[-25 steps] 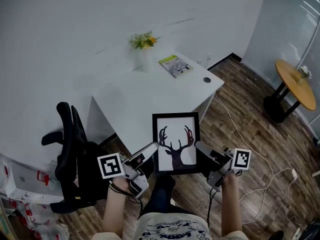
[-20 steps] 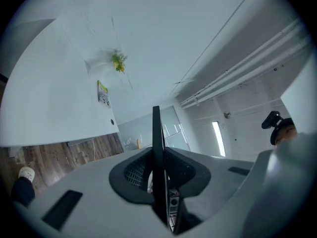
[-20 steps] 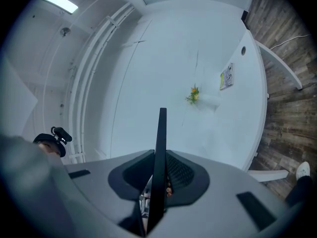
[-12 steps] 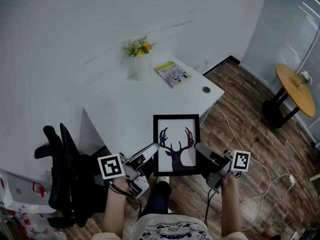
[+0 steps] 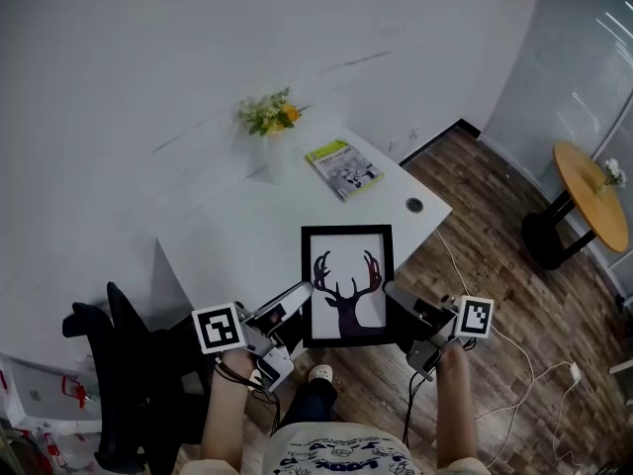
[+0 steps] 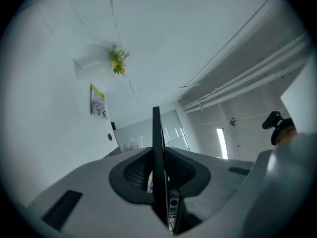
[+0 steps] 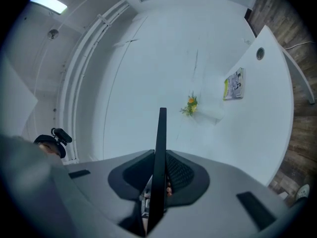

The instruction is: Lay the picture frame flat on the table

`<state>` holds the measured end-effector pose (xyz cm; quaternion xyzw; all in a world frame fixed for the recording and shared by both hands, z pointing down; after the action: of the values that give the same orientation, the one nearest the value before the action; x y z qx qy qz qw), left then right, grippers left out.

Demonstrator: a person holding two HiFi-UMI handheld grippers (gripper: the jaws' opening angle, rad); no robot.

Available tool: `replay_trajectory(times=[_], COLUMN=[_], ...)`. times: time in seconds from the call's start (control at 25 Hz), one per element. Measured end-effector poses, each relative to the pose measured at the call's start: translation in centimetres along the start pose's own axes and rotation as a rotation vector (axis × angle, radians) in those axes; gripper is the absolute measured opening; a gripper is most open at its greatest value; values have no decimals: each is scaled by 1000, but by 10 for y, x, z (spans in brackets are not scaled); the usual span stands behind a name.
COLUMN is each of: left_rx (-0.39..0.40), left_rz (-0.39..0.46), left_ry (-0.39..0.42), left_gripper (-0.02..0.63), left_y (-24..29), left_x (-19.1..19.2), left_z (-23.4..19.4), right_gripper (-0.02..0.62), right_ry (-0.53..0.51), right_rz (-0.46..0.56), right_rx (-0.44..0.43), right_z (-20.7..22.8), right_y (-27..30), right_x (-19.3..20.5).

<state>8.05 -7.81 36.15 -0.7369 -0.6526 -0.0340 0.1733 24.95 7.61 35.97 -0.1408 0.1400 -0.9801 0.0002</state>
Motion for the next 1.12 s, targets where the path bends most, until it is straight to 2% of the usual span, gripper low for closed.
replay_trajectory(times=[0.28, 0.56, 0.88, 1.12], left_rx=[-22, -51, -92, -144], left_rz=[34, 92, 194, 313], left_ry=[-6, 5, 9, 19], left_gripper=[83, 83, 83, 83], left_y=[33, 39, 31, 34], left_x=[-36, -63, -80, -87], left_z=[-22, -37, -45, -53], right_gripper=[84, 84, 84, 84], right_ry=[20, 47, 83, 139], right_rz=[-30, -90, -192, -301], right_rx=[6, -14, -30, -36], right_z=[26, 51, 64, 83], right_y=[46, 83, 119, 147], right_x=[-32, -41, -42, -53])
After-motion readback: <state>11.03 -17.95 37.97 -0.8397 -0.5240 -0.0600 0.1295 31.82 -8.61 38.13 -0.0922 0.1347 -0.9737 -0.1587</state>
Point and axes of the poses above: the fingertips, and each gripper's own axes: y forward along the fingers, z to its right, x out of its underside, the point moved 6 cm from there along -y, backward along the fingers, and after that the axes turned 14 degrees about z, right-handed, at the moved point
